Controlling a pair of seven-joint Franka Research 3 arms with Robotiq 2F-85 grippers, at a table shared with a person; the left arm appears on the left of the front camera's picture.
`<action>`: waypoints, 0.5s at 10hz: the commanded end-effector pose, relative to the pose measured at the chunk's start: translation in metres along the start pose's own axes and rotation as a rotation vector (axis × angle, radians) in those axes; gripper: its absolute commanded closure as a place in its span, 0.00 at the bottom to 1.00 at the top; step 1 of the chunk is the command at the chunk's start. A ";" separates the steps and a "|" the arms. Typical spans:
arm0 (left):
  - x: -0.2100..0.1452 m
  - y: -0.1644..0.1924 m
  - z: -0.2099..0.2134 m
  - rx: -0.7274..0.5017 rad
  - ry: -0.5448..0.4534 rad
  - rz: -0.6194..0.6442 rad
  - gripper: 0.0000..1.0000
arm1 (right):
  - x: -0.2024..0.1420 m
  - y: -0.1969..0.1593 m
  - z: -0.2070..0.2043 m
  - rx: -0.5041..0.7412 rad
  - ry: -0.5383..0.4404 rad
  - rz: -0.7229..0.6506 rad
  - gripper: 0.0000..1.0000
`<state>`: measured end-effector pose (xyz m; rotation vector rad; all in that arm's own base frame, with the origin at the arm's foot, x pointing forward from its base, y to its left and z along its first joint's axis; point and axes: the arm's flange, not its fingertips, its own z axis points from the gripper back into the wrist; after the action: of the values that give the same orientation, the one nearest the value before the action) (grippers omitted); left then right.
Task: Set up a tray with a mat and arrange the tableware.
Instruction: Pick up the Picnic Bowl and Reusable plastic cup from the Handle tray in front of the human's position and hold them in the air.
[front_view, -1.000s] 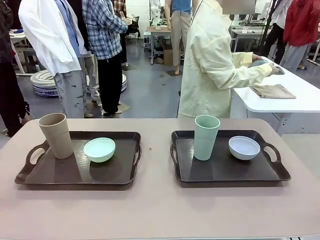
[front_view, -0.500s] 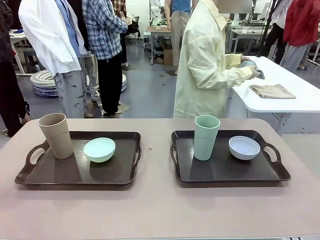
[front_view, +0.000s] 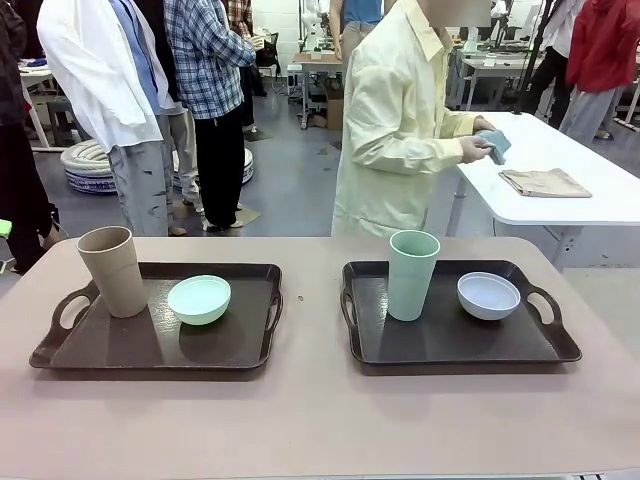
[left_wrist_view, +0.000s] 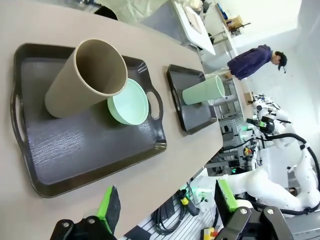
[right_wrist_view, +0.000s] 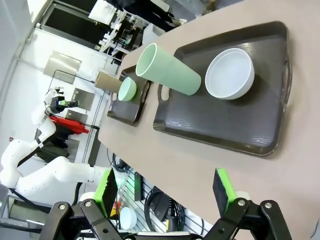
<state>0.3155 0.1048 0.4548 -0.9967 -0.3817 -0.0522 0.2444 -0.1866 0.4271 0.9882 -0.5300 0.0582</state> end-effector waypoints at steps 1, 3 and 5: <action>0.000 0.004 0.000 -0.026 -0.009 0.003 0.00 | -0.003 0.000 0.009 0.021 -0.020 0.014 0.00; 0.000 0.004 0.000 -0.026 -0.009 0.003 0.00 | -0.003 0.000 0.009 0.021 -0.020 0.014 0.00; 0.000 0.004 0.000 -0.026 -0.009 0.003 0.00 | -0.003 0.000 0.009 0.021 -0.020 0.014 0.00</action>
<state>0.3137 0.1065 0.4523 -1.0038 -0.3670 -0.0407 0.2346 -0.1915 0.4284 0.9916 -0.5393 0.0501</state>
